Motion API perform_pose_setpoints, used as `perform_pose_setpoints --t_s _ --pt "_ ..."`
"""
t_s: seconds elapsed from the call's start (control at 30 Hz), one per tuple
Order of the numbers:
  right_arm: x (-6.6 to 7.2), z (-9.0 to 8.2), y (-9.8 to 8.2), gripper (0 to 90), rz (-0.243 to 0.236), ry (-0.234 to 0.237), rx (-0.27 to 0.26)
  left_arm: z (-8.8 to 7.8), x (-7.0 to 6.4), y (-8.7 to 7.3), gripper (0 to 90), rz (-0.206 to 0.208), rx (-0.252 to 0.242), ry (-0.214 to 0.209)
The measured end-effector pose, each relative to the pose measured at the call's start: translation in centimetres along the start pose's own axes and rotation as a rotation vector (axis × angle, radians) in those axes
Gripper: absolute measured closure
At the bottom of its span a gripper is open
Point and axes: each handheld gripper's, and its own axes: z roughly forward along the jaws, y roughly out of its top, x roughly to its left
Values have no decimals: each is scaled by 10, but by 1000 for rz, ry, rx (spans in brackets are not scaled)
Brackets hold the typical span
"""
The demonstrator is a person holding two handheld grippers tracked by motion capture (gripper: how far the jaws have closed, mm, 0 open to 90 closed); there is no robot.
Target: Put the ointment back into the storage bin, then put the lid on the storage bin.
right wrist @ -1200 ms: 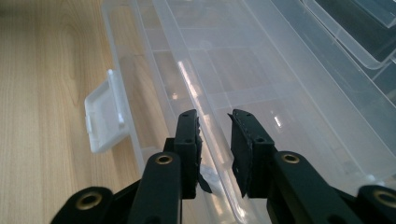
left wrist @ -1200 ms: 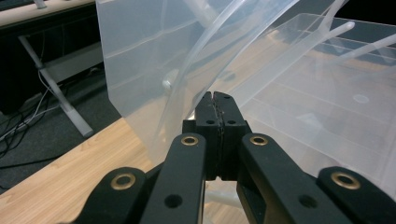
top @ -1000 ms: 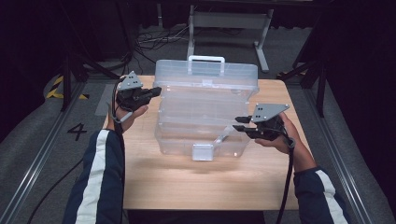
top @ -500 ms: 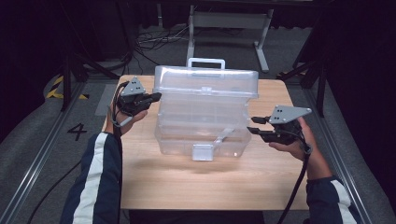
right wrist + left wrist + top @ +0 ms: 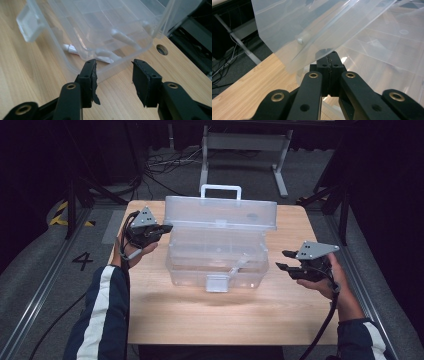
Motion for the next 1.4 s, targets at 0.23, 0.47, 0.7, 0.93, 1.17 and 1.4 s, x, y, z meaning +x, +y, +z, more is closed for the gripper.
perform_pose_setpoints --t_s 0.23,0.47,0.7,0.93,1.17,1.4 --pt "-3 9 -12 499 18 -7 30 -1 -4 -3 900 31 30 -7" --pt "0 15 -20 488 22 -15 59 -2 -8 -9 900 50 49 -18" --pt "2 19 -30 477 40 -7 80 -1 -10 -18 900 38 56 -29" --pt "0 20 -34 474 49 -15 81 -4 -13 -25 900 32 65 -32" --pt "-2 22 -35 472 60 -17 79 -7 -13 -30 900 32 79 -31" --pt "-1 25 -36 469 71 -8 73 -11 -13 -38 900 27 94 -25"
